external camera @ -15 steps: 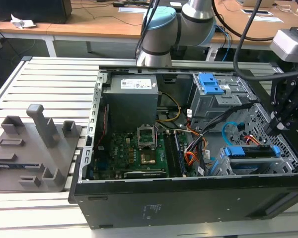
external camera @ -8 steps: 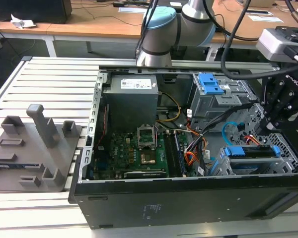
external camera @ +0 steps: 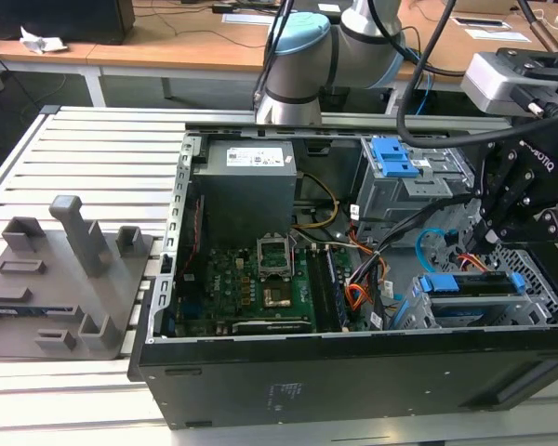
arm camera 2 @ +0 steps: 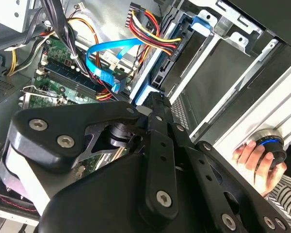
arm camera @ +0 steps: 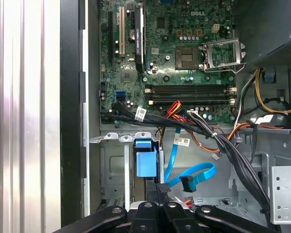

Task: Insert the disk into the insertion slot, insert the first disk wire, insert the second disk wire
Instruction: 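Insert the first disk wire, then insert the second disk wire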

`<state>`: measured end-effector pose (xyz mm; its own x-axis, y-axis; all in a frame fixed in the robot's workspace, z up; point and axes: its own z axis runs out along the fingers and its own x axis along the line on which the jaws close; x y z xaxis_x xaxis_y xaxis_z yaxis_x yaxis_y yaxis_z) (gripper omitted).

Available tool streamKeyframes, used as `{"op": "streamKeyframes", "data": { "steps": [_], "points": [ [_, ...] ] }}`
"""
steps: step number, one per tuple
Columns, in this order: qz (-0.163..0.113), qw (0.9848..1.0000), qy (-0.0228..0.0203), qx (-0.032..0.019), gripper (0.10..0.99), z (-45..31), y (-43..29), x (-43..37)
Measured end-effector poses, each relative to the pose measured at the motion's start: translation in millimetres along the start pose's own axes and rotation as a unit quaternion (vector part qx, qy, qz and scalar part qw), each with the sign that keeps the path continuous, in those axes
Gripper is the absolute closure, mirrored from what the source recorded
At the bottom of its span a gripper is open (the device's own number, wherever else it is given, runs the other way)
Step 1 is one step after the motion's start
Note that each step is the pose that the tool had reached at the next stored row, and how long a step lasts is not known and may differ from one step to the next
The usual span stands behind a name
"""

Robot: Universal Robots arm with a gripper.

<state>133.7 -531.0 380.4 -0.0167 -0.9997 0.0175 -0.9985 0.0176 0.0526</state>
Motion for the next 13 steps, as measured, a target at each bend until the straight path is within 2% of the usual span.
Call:
{"op": "streamKeyframes", "data": {
  "steps": [12, 13],
  "points": [
    [0.0, 1.0, -0.0001, 0.0, 0.98, 0.1, 0.3, 0.0],
    [0.0, 1.0, 0.0, 0.0, 0.918, 0.0, 0.3, 0.0]
  ]
}}
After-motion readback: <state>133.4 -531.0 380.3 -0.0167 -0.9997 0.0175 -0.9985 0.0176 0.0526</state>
